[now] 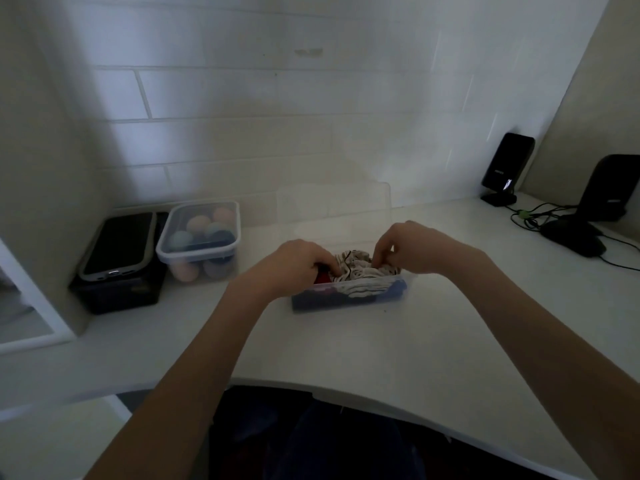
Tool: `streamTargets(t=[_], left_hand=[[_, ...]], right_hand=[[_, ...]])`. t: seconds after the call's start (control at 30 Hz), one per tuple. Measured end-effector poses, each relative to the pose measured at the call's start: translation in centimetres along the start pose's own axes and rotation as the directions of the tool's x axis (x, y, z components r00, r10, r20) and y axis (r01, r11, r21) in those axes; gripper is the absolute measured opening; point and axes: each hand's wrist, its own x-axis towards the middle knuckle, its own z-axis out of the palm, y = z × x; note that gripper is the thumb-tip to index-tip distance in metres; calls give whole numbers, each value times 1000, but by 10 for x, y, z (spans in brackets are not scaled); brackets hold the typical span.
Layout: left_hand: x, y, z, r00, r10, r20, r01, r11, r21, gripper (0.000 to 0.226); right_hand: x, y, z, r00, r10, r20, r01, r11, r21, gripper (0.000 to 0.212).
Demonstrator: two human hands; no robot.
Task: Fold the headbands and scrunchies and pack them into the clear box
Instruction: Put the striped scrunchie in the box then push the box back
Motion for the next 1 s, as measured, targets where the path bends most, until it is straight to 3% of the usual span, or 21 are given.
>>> streamTargets(t=[0.1,0.2,0.27,0.33,0.4,0.47,0.53,0.67,0.77,0.87,0.93,1.0], left_hand=[[2,-4,6,1000,-1,-9,1,1000,23,45],[-3,-3,5,990,-10,-144,-13,988,-154,42],[-10,-9,8,895,-107,-432,-37,949,-313,39],[-14,-18,18,734,-280,-619,-54,884,-464,33],[-12,-21,28,637,-525,-565,-96,673,-733,31],[-7,-19,33,617,-669,-414,-141,423,-895,39],[-4,-20,35,637,-696,-331,-161,300,-940,49],[-2,-19,32,675,-680,-286,-149,255,-955,39],[0,-20,32,620,-709,-336,-171,296,-940,31],[-3,-23,34,571,-733,-369,-144,354,-924,52],[-7,-22,35,581,-737,-345,-140,327,-934,59],[-9,-27,34,627,-718,-302,-114,300,-947,56]], right_hand=[[1,4,4,999,-16,-51,19,998,61,29],[3,12,13,959,55,-278,27,959,283,28],[5,16,23,856,182,-483,59,895,442,23],[7,16,33,776,343,-529,73,785,616,25],[11,11,42,792,476,-382,51,572,818,37],[15,4,52,838,520,-167,26,267,963,45],[14,-4,55,881,474,-4,-2,13,1000,45],[14,-7,57,908,420,11,40,-114,993,48],[14,-7,57,884,467,2,158,-304,940,48],[10,-1,57,874,481,67,189,-464,865,53],[8,6,56,884,452,118,98,-426,899,52],[4,11,54,898,417,143,-4,-317,949,48]])
